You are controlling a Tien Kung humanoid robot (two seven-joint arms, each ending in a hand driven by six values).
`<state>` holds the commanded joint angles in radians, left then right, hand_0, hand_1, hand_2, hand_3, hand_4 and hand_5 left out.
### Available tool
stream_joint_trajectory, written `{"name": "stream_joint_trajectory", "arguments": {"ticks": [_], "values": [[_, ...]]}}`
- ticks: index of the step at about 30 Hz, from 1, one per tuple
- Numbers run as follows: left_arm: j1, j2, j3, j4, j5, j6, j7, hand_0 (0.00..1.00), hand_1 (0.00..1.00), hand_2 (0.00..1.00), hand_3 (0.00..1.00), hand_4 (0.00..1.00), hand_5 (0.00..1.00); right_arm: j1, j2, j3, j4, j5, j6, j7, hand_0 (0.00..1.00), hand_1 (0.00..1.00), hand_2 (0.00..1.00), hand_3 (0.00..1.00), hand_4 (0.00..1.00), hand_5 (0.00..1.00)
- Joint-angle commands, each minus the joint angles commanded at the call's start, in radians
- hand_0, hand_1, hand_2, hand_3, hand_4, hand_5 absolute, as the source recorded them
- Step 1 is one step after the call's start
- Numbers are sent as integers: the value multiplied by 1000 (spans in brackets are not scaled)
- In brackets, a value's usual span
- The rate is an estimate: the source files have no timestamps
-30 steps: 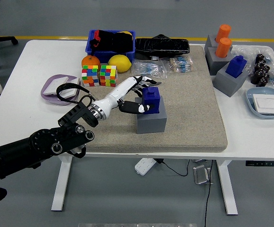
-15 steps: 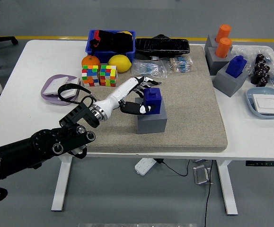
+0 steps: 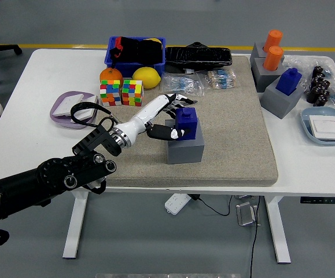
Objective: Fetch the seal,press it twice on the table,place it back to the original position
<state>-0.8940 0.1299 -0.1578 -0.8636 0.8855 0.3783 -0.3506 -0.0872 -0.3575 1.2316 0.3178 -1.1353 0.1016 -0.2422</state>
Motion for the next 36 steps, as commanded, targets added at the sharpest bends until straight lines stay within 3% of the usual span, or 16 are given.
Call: {"name": "stream_joint_trajectory", "arguments": {"ticks": [16,23,34,35,36], "values": [[0,0,-3,0,1,-3,0,656,696,688,783,738,2,0,0,0,0,-1,1,0,775,685,692,630,711,361],[0,2,-5,1,-4,-14,2,714,761,751,804,798,2,1,0,-3,1,-1,2,0,775,685,693,629,712,360],[0,3,-7,-4,-7,-19,1,718,758,752,806,795,2,0,-1,1,1,-2,2,0,775,685,693,629,711,359],[0,5,-11,-7,-9,-27,2,729,780,774,825,901,2,0,0,0,1,-2,2,-1,775,685,692,629,712,360],[0,7,-13,-9,-10,-36,6,729,780,774,825,901,2,0,0,0,1,-2,2,0,775,685,692,629,712,360]]}}
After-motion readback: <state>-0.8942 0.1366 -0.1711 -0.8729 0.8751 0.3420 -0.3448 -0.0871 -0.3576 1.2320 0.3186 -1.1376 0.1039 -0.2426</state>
